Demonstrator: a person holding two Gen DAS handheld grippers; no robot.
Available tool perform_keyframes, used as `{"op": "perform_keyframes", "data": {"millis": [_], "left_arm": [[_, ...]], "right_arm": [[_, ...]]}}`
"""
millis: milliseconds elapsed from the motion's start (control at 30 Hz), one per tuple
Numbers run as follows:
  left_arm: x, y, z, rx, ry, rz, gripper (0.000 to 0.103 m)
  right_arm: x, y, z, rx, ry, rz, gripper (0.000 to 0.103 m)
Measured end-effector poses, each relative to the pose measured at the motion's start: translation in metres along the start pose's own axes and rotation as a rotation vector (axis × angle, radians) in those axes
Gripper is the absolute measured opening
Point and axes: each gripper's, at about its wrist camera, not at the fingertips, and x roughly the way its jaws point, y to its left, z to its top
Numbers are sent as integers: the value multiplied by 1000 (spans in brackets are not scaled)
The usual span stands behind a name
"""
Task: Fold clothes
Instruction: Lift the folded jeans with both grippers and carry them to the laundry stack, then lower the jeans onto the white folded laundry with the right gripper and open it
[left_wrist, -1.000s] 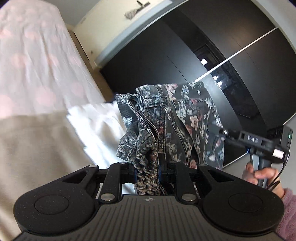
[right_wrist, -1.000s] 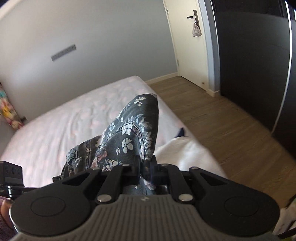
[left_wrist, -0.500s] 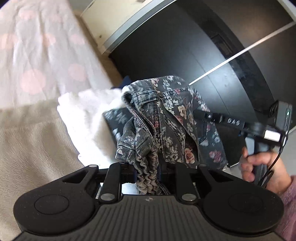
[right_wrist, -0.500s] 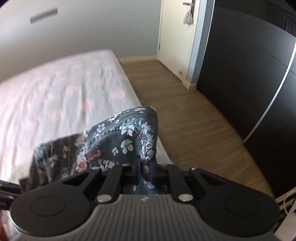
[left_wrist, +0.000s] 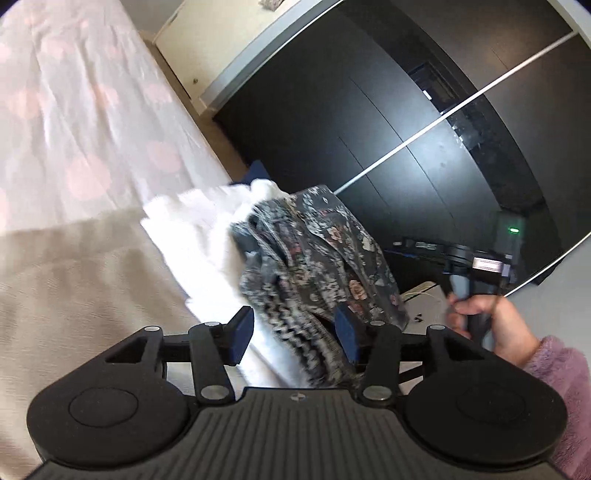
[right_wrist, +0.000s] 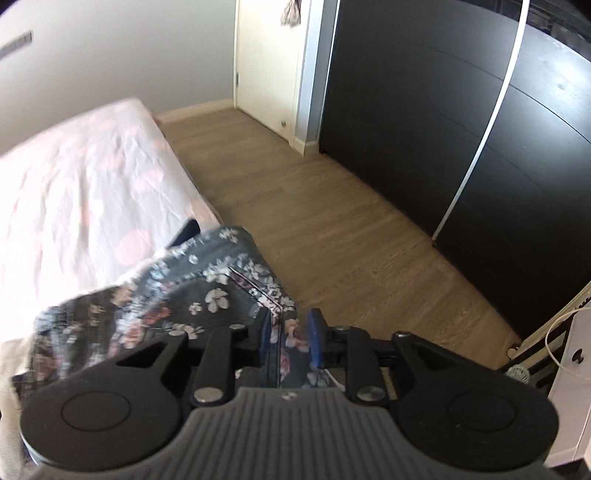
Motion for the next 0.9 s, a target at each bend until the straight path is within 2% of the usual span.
{"op": "perform_keyframes", "data": {"millis": [200,367,467,567,733,900], "left_arm": [[-26,-8,4,46,-5,79,45],[-55,4,-7,55,-28,130,45],[-73,11,-16,52,-37,162,45],[-90,16,-23,52,-51,183,45],[-114,26,-32,51,-72,208,45],[-132,41,-33,6,-95,216,45]], "right_arm": [[-69,-1,-35,18,-108,89,27],[-111,44,-85,-155,-149,143,41],[-120,77,-110,-249,-143,172,43],[-128,111,-134,-325,-128,184,53],[-110,157,-149,-473,-132,104,71],[-84,203,-161,-676,-100,-74,74]]}}
